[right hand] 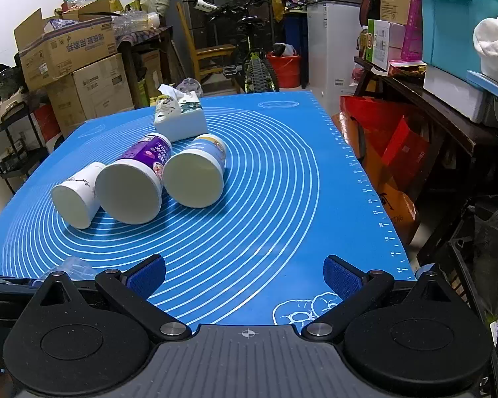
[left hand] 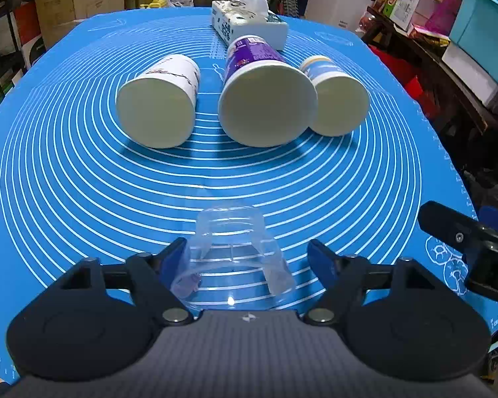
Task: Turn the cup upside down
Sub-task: 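Carry the clear cup toward the right tool and lower it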
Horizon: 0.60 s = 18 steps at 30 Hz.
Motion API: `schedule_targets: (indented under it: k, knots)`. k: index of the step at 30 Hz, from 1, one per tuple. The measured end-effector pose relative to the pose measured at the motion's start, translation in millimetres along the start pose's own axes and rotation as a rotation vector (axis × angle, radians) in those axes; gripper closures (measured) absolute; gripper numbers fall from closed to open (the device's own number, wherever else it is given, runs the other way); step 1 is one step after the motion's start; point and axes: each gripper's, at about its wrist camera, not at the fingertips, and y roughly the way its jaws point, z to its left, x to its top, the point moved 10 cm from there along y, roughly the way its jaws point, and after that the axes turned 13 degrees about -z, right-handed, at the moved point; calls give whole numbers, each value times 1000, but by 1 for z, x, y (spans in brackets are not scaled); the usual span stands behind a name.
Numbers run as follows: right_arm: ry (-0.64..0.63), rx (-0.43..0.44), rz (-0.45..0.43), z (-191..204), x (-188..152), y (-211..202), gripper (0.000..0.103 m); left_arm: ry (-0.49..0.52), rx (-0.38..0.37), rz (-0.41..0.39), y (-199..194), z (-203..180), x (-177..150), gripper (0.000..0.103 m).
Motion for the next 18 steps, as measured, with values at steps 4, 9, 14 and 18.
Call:
schedule_targets:
  k: [4, 9, 14, 18]
  knots:
    - [0, -1, 0, 0, 0, -1, 2, 6, 9, 4, -1, 0, -1, 20]
    - [0, -1, 0, 0, -1, -1, 2, 9, 18, -10, -2, 2, 2, 17]
    - [-3, 1, -1, 0, -1, -3, 2, 29, 28, -31, -6, 4, 6, 17]
    - [-8, 4, -2, 3, 0, -6, 2, 29, 39, -51, -12, 10, 12, 17]
